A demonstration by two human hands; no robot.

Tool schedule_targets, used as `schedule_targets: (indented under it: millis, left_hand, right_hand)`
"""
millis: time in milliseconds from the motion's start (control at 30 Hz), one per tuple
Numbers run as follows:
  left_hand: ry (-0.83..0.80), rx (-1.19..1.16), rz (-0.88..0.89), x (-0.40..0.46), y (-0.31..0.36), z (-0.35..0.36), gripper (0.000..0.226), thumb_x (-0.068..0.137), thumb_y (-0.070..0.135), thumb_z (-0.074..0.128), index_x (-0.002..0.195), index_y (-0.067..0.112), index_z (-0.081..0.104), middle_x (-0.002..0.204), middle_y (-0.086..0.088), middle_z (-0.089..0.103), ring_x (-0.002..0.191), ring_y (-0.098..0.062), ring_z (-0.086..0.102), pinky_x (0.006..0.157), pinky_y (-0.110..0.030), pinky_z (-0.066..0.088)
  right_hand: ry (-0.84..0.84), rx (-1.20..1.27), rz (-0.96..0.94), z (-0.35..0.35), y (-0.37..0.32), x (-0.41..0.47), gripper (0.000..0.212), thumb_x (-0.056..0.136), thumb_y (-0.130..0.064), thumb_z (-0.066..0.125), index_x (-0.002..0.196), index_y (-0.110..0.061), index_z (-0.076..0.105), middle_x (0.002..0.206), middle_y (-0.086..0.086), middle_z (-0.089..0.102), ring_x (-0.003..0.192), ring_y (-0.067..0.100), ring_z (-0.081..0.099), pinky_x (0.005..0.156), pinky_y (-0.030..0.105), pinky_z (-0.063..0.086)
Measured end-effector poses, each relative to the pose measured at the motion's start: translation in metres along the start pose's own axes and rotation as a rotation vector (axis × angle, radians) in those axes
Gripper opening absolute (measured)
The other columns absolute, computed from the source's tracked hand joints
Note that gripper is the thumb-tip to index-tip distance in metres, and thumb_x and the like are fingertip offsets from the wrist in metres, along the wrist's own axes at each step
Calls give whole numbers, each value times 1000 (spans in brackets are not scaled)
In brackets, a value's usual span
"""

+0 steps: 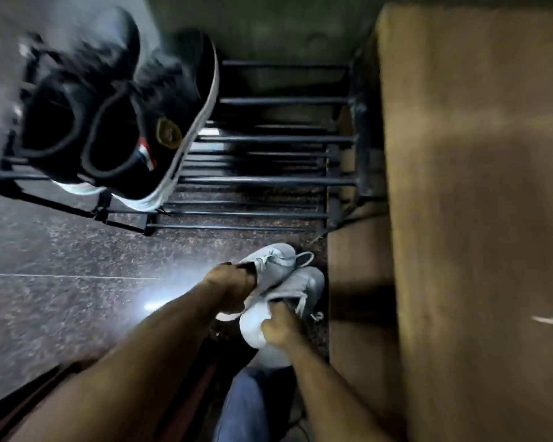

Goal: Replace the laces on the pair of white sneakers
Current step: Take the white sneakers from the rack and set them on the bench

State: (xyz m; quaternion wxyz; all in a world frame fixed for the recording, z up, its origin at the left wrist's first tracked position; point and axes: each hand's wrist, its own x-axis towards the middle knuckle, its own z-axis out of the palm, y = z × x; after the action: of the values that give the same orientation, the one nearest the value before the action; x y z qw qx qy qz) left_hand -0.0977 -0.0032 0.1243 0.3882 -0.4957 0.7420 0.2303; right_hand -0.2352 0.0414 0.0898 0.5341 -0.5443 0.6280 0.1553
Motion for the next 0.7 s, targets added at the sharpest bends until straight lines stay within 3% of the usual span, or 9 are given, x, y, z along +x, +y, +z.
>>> schedule_targets:
  millis: [167, 267, 300, 367, 433, 533, 600, 700]
  left_hand:
    - [-11, -315, -14, -111, 12, -74, 31, 83, 27, 54, 112, 18, 58, 124, -10, 60, 114, -31, 57, 92, -32, 47]
    - [22, -379, 34, -184, 15, -133, 16, 77, 28, 61, 89, 17, 59, 101, -5, 66, 92, -25, 59, 71, -28, 43]
    - [31, -396, 51, -208, 16, -153, 15, 74, 29, 64, 81, 18, 57, 90, -3, 64, 86, -25, 58, 66, -28, 40]
    - [53, -432, 69, -247, 15, -190, 21, 68, 29, 69, 64, 16, 53, 69, 0, 54, 73, -26, 55, 61, -29, 36]
    - [85, -452, 98, -282, 16, -228, 31, 66, 27, 72, 52, 16, 46, 55, 3, 44, 60, -19, 45, 57, -30, 33]
    - [136, -474, 169, -329, 21, -287, 16, 74, 21, 75, 64, 19, 62, 60, 8, 54, 69, -14, 52, 60, -27, 39]
    - [159, -508, 250, -363, 35, -323, 11, 77, 24, 75, 78, 14, 71, 70, 9, 63, 76, -11, 58, 66, -25, 44]
    - [169, -587, 374, -409, 70, -363, 11, 78, 23, 77, 84, 15, 73, 72, 13, 66, 67, 5, 60, 62, -11, 43]
  right_hand:
    - [-65, -59, -55, -80, -35, -113, 31, 89, -10, 52, 115, 4, 59, 118, 23, 61, 115, 35, 57, 84, 35, 46]
    - [-65, -122, -107, -122, -57, -184, 13, 82, -13, 53, 84, -2, 60, 102, 22, 60, 109, 35, 59, 81, 38, 45]
    - [-57, -117, -128, -135, -64, -208, 12, 83, -12, 54, 83, -2, 60, 99, 21, 59, 105, 33, 59, 78, 36, 44]
    - [-51, -107, -177, -163, -81, -257, 19, 86, -8, 59, 101, 2, 63, 100, 18, 61, 97, 26, 57, 73, 34, 45]
    - [-38, -88, -206, -192, -95, -304, 21, 78, -9, 70, 97, -2, 64, 91, 12, 61, 85, 24, 55, 66, 33, 47]
    - [9, -55, -259, -230, -107, -376, 14, 74, -7, 71, 72, -4, 58, 74, 9, 54, 73, 22, 48, 62, 30, 42]
    - [51, -27, -291, -253, -108, -423, 31, 76, -1, 68, 59, -12, 45, 64, 2, 43, 63, 17, 40, 53, 27, 33]
    - [123, 38, -324, -282, -91, -485, 32, 67, 5, 70, 52, -12, 47, 56, 1, 45, 55, 14, 39, 49, 26, 29]
